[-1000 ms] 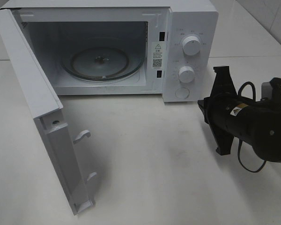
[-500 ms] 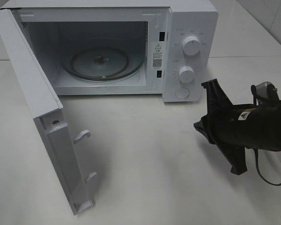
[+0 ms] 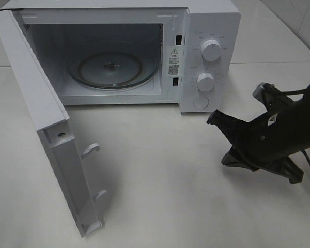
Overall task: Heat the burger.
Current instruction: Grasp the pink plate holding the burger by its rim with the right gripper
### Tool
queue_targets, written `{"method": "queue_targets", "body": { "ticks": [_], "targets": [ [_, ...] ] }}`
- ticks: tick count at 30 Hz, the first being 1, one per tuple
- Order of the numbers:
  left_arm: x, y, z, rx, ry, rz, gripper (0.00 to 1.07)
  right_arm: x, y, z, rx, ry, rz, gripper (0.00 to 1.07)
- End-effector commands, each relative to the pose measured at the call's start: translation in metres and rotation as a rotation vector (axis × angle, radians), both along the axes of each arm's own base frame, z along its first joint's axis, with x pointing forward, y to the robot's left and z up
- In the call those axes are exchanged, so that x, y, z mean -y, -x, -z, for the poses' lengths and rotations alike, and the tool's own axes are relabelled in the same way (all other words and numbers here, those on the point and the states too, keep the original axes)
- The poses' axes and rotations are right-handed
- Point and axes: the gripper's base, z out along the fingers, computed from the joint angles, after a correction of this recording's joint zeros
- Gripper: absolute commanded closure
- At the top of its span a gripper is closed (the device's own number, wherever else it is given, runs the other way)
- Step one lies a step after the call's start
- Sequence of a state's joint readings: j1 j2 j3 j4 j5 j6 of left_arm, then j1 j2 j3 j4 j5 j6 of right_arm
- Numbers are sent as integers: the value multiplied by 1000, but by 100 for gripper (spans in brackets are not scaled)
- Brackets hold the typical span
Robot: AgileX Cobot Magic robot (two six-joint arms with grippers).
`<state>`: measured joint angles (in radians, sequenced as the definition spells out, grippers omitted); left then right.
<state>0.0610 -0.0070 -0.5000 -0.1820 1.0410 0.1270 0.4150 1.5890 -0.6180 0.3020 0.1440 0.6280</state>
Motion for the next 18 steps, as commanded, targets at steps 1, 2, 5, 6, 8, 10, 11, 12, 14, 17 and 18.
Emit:
{"method": "queue_targets", "body": {
  "ticks": [1,2,5,6,8,10,11,12,14,17,18],
  "targets": [
    [0,0,1,0,7,2,6,1,0,-4,-17,65,-119,106],
    [0,0,1,0,7,2,6,1,-3,-10,-32,129,-239,105],
    [0,0,1,0,7,2,6,1,-5,-17,-52,216,-405,104],
    [0,0,1,0,7,2,6,1,-5,-17,-52,216,-405,104],
    [0,0,1,0,7,2,6,2,-6,-22,-85,259,-498,103],
    [0,0,1,0,7,2,6,1,-5,-29,-141,288,-605,103],
    [0,0,1,0,7,2,6,1,-5,-29,-141,288,-605,103],
    [0,0,1,0,7,2,6,2,-4,-33,-176,301,-663,102],
    [0,0,1,0,7,2,6,2,-2,-37,-213,310,-719,101],
    [0,0,1,0,7,2,6,4,2,-38,-259,327,-774,99],
    [0,0,1,0,7,2,6,9,3,-40,-278,344,-784,98]
  ]
}}
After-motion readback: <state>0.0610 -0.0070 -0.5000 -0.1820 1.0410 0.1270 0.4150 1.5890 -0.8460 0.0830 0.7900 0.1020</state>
